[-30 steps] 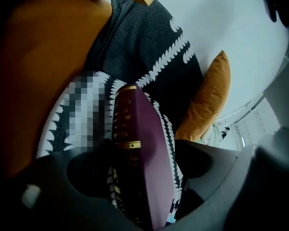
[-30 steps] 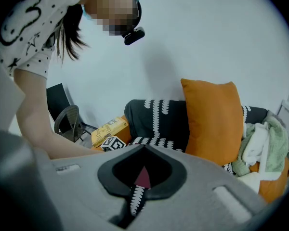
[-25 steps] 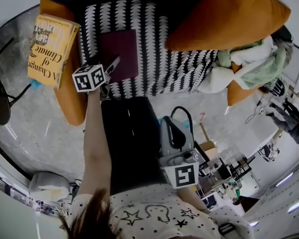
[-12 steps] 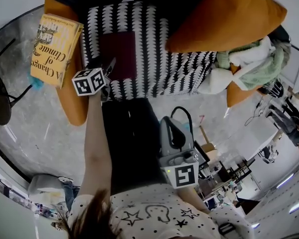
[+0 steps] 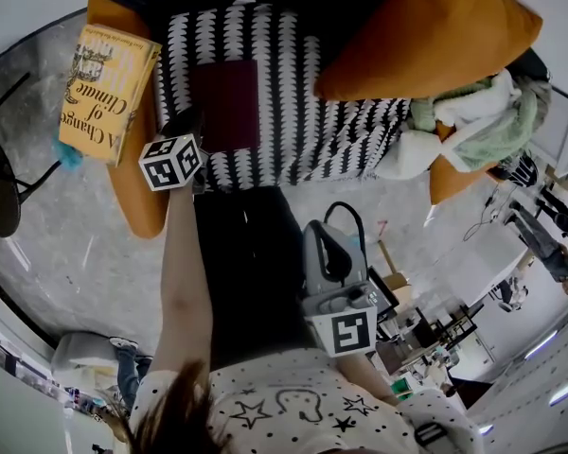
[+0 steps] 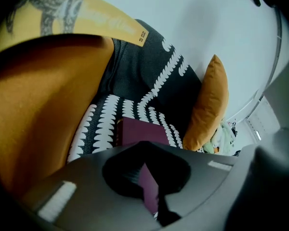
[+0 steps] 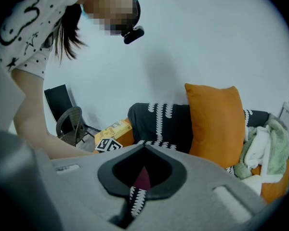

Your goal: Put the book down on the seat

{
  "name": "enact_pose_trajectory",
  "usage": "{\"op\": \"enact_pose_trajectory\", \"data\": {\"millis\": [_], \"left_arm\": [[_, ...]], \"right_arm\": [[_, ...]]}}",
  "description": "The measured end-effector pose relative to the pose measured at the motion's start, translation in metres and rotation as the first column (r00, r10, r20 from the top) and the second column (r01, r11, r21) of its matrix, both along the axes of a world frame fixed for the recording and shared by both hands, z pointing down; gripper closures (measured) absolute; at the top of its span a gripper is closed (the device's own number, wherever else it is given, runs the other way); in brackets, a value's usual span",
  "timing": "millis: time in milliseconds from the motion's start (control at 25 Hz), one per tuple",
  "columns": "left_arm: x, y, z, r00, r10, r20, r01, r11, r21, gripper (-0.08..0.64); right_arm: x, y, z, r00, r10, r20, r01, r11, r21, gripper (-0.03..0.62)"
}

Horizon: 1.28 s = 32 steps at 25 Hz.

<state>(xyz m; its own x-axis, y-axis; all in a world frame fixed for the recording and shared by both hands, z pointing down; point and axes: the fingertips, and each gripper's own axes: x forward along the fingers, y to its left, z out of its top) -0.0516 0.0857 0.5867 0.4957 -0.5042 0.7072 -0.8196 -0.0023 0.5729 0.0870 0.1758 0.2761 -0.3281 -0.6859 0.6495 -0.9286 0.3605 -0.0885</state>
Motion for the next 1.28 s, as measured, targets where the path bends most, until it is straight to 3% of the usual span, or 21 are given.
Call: {"op": "enact_pose_trajectory", "data": {"millis": [240, 440, 640, 840, 1280], "left_arm": [[-0.004, -0.012, -0.021, 0.997, -0.051, 0.065, 0.046, 0.996, 0.077, 0.56], [-0.007, -0.028, -0.056, 0.993, -0.06, 0.102, 0.04, 0.982, 0.187, 0.56], [0.002, -0.041, -0.107, 0.985, -0.082, 0.151, 0.036, 0.957, 0.287, 0.56], [0.003, -0.062, -0.16, 0.978, -0.1, 0.183, 0.021, 0.92, 0.392, 0.56], [-0.001, -0.06, -0.252, 0.974, -0.141, 0.177, 0.037, 0.871, 0.489, 0.56]], "right_arm": [[0.006, 0.001, -0.004, 1.0, 0.003, 0.006, -0.003, 1.0, 0.015, 0.591], [-0.002, -0.003, -0.011, 1.0, 0.01, 0.023, -0.011, 0.999, 0.053, 0.591], [0.008, -0.004, -0.022, 0.999, 0.005, 0.035, -0.007, 0.999, 0.047, 0.591], [0.008, -0.012, -0.039, 0.999, -0.013, 0.046, 0.009, 0.995, 0.1, 0.591], [-0.003, -0.012, -0.064, 0.997, -0.074, 0.035, 0.07, 0.991, 0.111, 0.591]]}}
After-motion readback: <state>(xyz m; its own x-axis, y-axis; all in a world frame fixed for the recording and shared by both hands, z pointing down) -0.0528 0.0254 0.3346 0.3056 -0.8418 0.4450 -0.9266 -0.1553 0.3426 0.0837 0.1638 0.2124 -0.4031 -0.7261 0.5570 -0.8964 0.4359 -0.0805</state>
